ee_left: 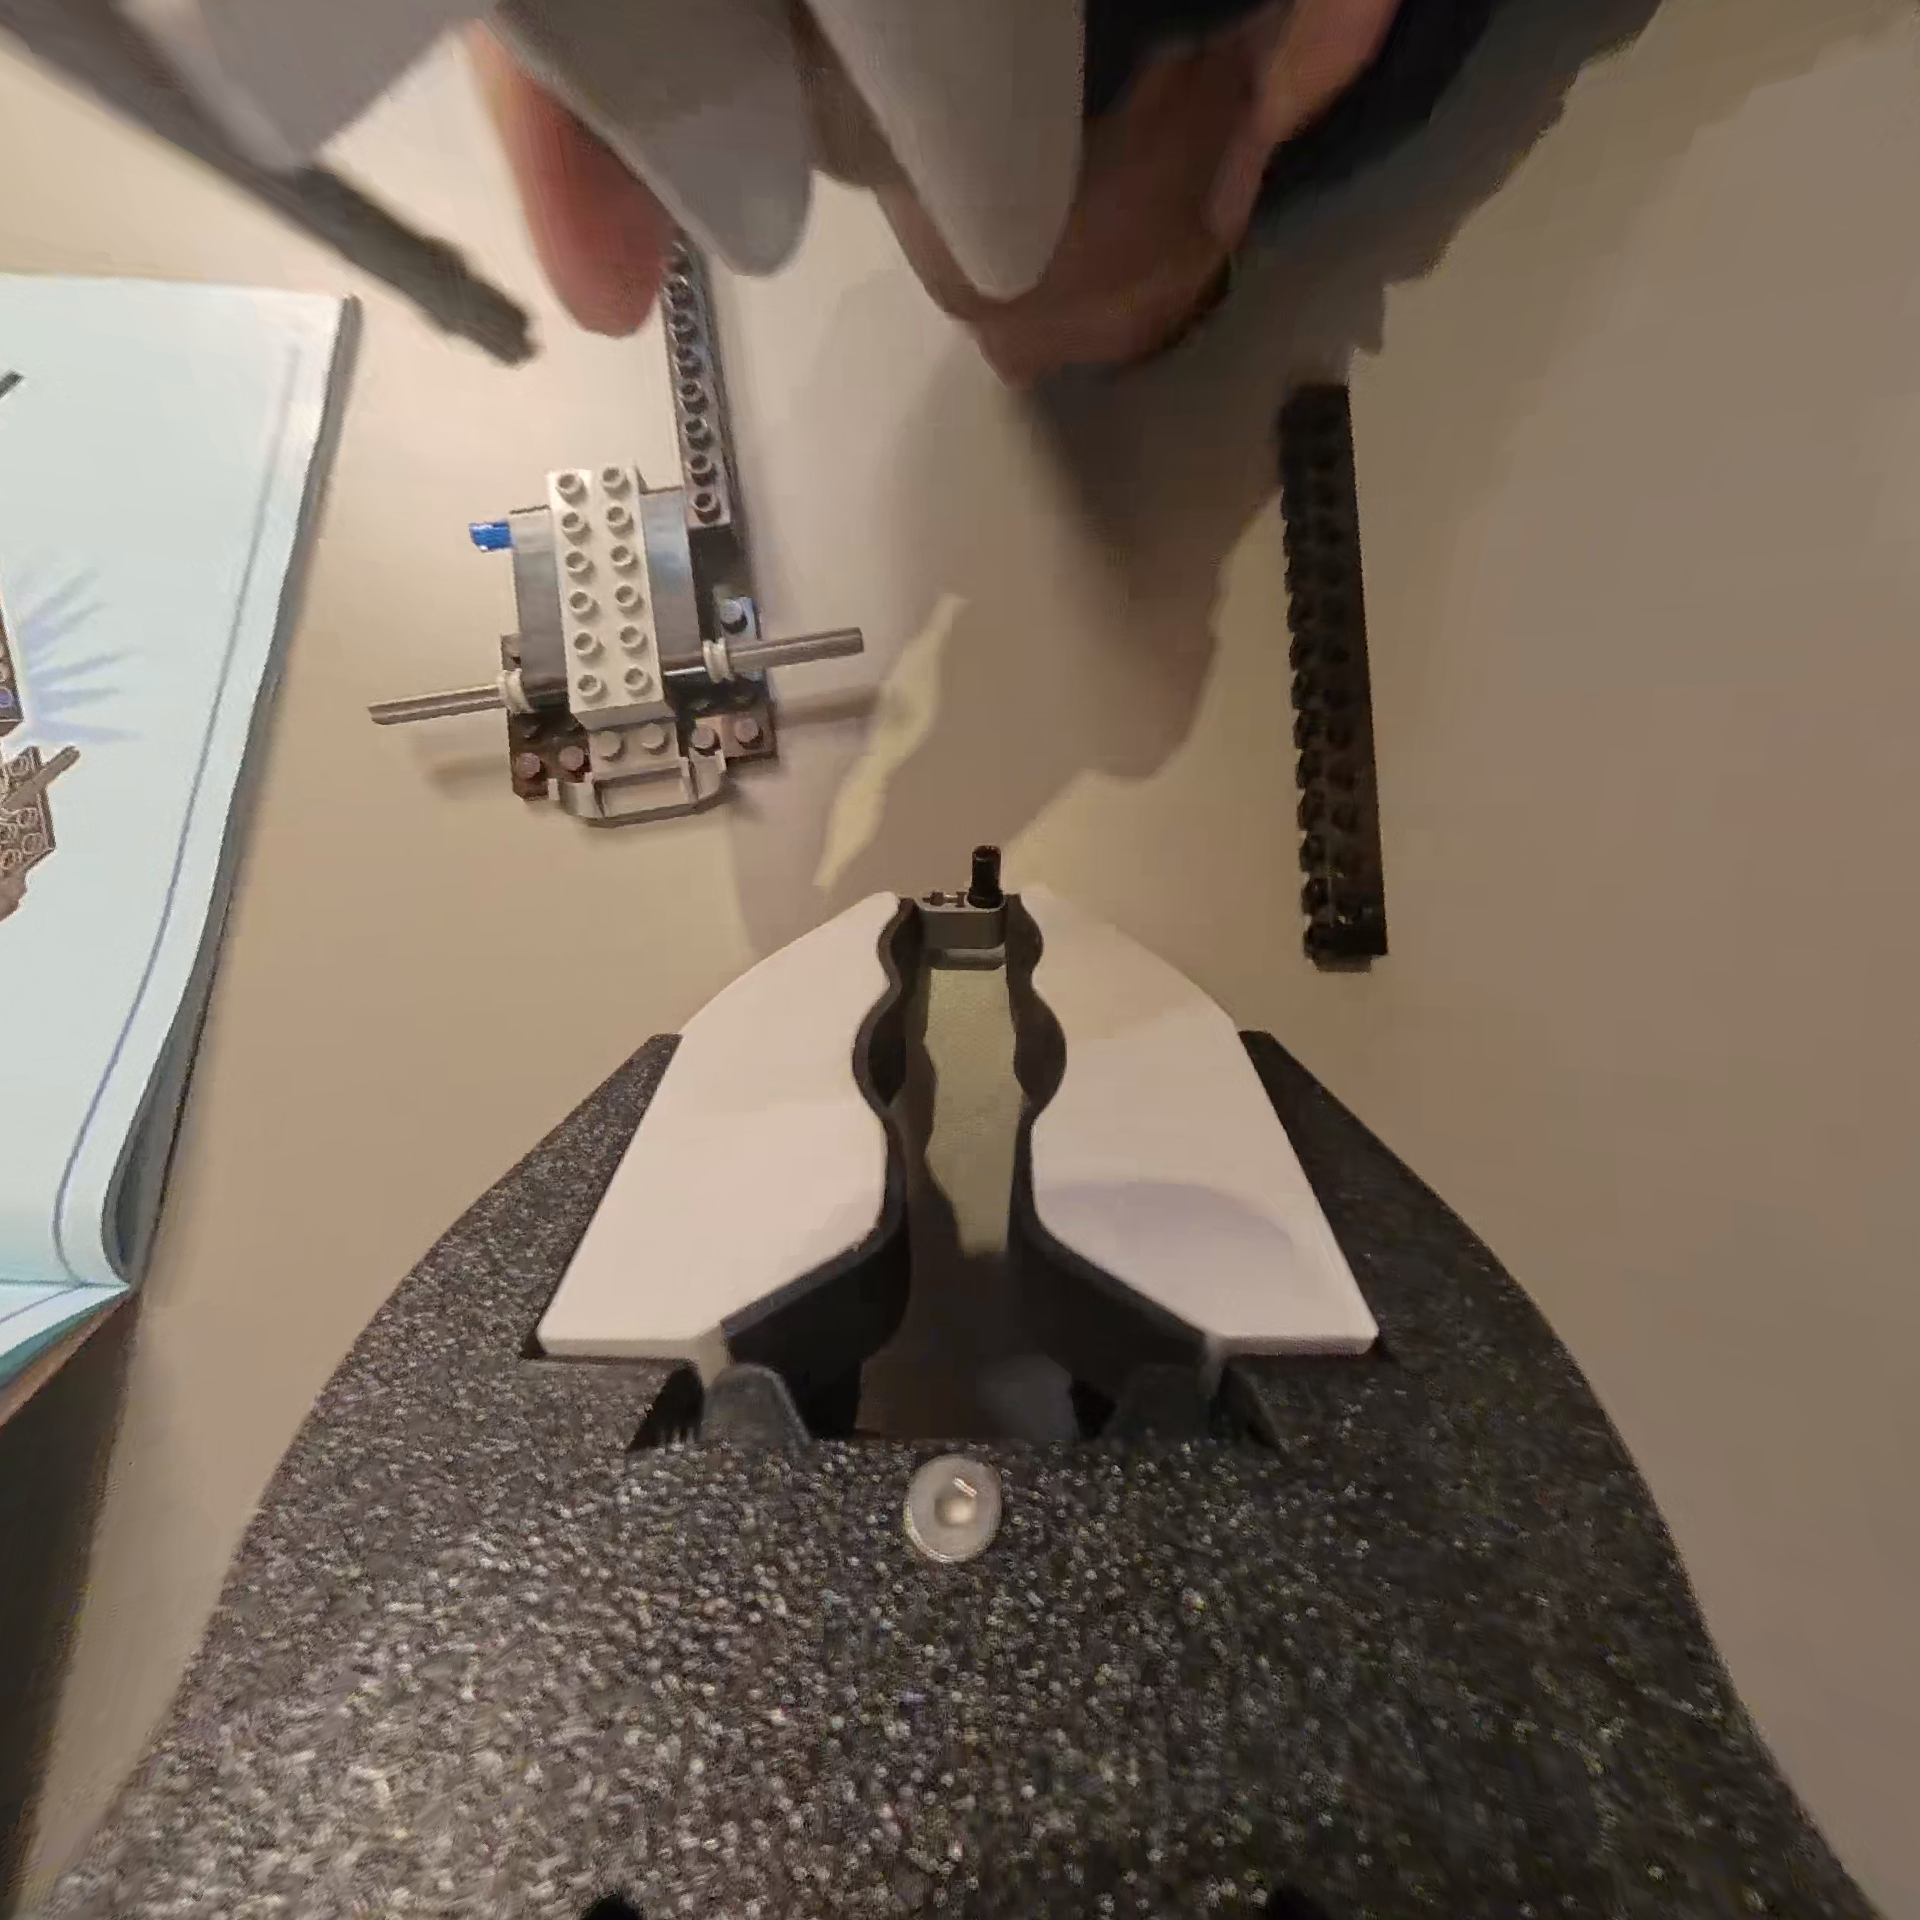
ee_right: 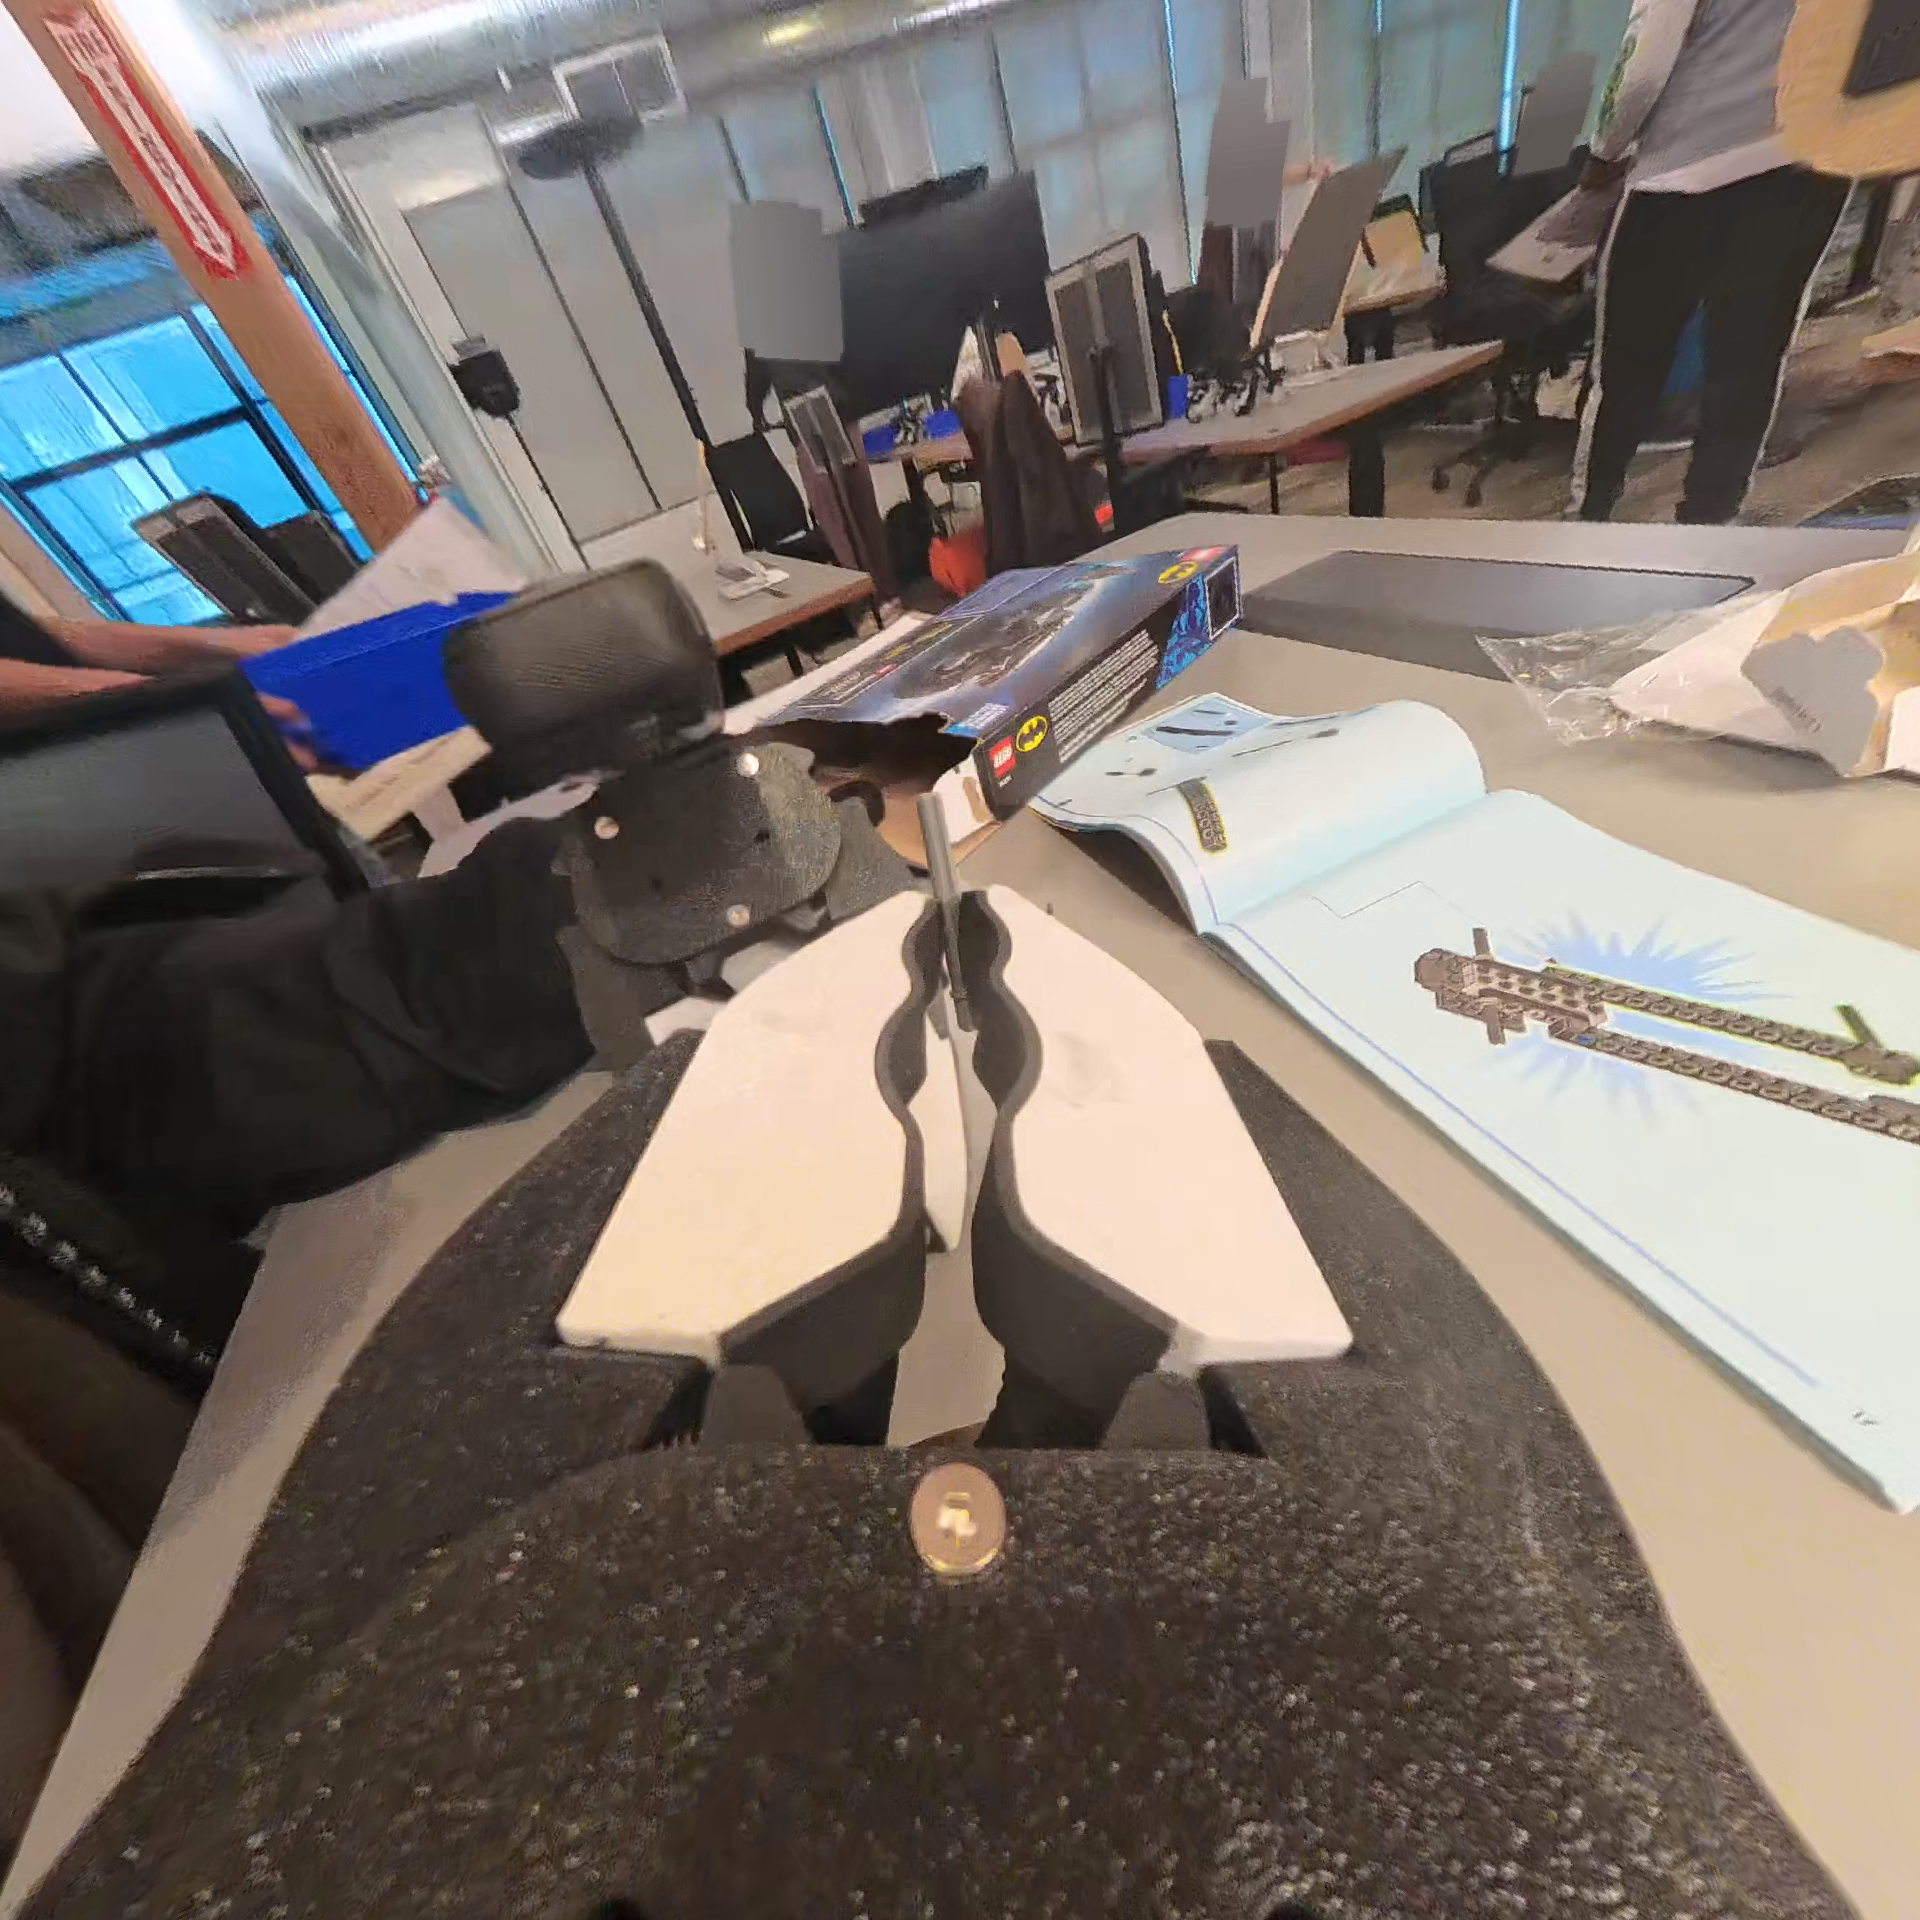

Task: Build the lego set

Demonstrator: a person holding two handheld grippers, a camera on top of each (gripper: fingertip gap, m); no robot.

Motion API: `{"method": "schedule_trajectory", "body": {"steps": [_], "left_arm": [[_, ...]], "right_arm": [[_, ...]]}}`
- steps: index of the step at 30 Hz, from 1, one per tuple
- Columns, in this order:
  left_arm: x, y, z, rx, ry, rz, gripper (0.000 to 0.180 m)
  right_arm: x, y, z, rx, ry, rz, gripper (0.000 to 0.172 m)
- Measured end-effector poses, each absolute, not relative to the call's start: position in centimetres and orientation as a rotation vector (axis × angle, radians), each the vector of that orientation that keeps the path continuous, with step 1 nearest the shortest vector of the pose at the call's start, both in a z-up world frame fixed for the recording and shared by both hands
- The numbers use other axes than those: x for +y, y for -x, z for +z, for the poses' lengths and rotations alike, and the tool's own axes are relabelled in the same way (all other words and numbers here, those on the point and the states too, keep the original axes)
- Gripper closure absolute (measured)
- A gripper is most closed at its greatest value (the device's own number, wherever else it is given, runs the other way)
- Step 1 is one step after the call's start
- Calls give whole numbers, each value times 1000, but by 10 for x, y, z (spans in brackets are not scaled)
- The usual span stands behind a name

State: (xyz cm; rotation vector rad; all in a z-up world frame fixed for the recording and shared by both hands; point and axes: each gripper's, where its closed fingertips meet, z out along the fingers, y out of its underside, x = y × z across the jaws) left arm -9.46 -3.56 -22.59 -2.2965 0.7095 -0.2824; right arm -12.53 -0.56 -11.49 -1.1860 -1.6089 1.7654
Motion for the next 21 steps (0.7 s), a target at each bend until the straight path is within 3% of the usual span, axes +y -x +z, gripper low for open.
{"method": "schedule_trajectory", "body": {"steps": [21], "left_arm": [[-34,94,-226,721,2283,-257,164]], "right_arm": [[9,125,-128,-1561,1280,1817,168]]}}
